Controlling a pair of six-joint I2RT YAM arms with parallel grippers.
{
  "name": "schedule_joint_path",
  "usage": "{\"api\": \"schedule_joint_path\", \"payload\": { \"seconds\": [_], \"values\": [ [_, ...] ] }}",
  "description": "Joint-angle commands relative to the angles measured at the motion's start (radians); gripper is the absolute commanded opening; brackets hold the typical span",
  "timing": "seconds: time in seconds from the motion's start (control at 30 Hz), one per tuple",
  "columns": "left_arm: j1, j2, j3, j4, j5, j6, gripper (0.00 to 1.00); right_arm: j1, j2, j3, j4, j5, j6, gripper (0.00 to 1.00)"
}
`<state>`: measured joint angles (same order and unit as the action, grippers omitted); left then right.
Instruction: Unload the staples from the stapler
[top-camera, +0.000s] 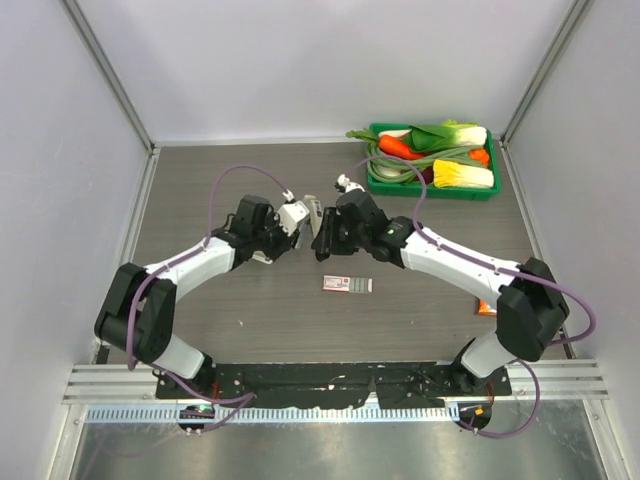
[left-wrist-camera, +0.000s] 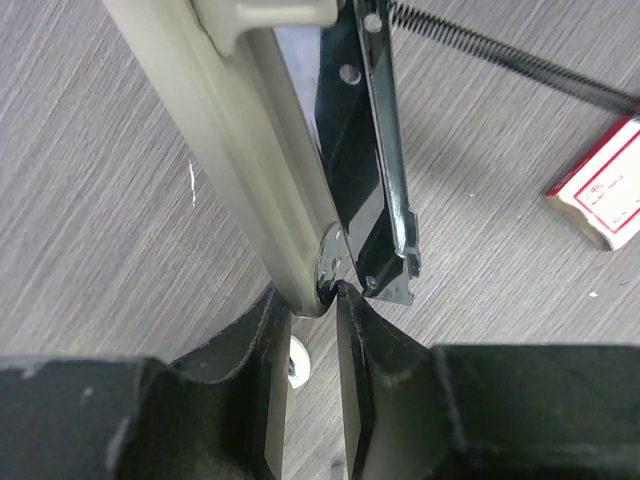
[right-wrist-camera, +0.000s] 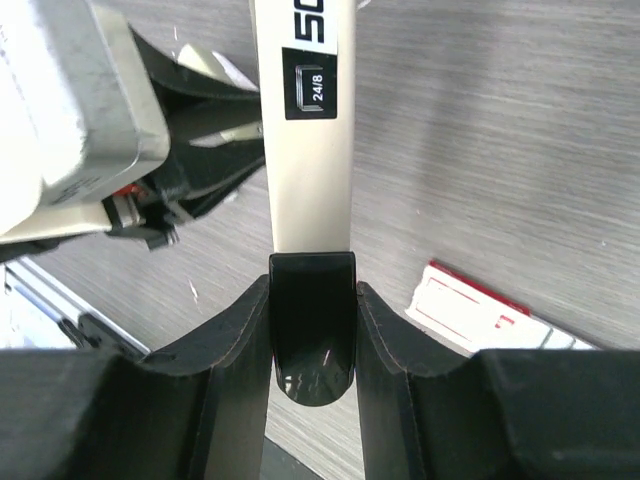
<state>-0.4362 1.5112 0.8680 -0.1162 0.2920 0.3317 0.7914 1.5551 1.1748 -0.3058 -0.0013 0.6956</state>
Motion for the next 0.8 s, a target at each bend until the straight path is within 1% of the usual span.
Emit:
{"api": "schedule_joint_path", "payload": {
  "seconds": [0.0, 0.07, 0.1, 0.13, 0.27, 0.4, 0.43, 0.5, 0.53, 0.57, 0.63, 0.67, 0.7, 0.73, 0.77],
  "values": [
    [-0.027, -0.033, -0.018, 0.160, -0.145, 0.156, 0.27, -0.004, -0.099, -0.070, -0.073, -0.031, -0.125, 0.01],
    [-0.033, -0.029, -0.044, 0.200, -0.191, 0.190, 0.27, -0.004, -0.145, -0.127, -0.056, -0.037, -0.143, 0.01],
    [-0.038, -0.029, -0.056, 0.258, -0.206, 0.202, 0.26, -0.004, -0.156, -0.144, -0.049, -0.039, -0.148, 0.01],
    [-0.039, -0.020, -0.069, 0.277, -0.229, 0.226, 0.26, -0.004, -0.179, -0.177, -0.035, -0.040, -0.157, 0.01],
    [-0.064, -0.009, -0.098, 0.367, -0.281, 0.268, 0.26, 0.002, -0.194, -0.222, -0.033, -0.026, -0.179, 0.01],
    [-0.094, -0.003, -0.103, 0.371, -0.284, 0.270, 0.26, 0.028, -0.204, -0.271, 0.003, -0.014, -0.182, 0.01],
    [-0.099, -0.003, -0.098, 0.363, -0.313, 0.267, 0.26, 0.029, -0.202, -0.285, 0.025, -0.008, -0.177, 0.01],
    [-0.102, -0.008, -0.081, 0.311, -0.298, 0.216, 0.27, 0.029, -0.190, -0.285, 0.033, -0.003, -0.160, 0.01],
    [-0.104, -0.009, -0.048, 0.279, -0.297, 0.190, 0.27, 0.031, -0.188, -0.276, 0.042, 0.032, -0.156, 0.01],
    [-0.102, -0.008, -0.025, 0.207, -0.256, 0.138, 0.28, 0.029, -0.190, -0.271, 0.048, 0.035, -0.142, 0.01],
    [-0.096, -0.011, 0.037, 0.143, -0.223, 0.083, 0.30, 0.029, -0.193, -0.232, 0.051, 0.059, -0.130, 0.01],
    [-0.084, -0.016, 0.060, 0.074, -0.202, 0.045, 0.33, 0.031, -0.191, -0.209, 0.040, 0.079, -0.124, 0.01],
    [-0.075, -0.014, 0.089, 0.031, -0.132, -0.029, 0.35, 0.029, -0.182, -0.179, 0.019, 0.090, -0.111, 0.01],
    [-0.062, -0.013, 0.150, -0.015, -0.098, -0.074, 0.37, 0.029, -0.176, -0.120, -0.021, 0.116, -0.110, 0.01],
    [-0.038, -0.011, 0.176, -0.084, -0.059, -0.110, 0.44, 0.029, -0.175, -0.095, -0.035, 0.129, -0.108, 0.01]
  ]
}}
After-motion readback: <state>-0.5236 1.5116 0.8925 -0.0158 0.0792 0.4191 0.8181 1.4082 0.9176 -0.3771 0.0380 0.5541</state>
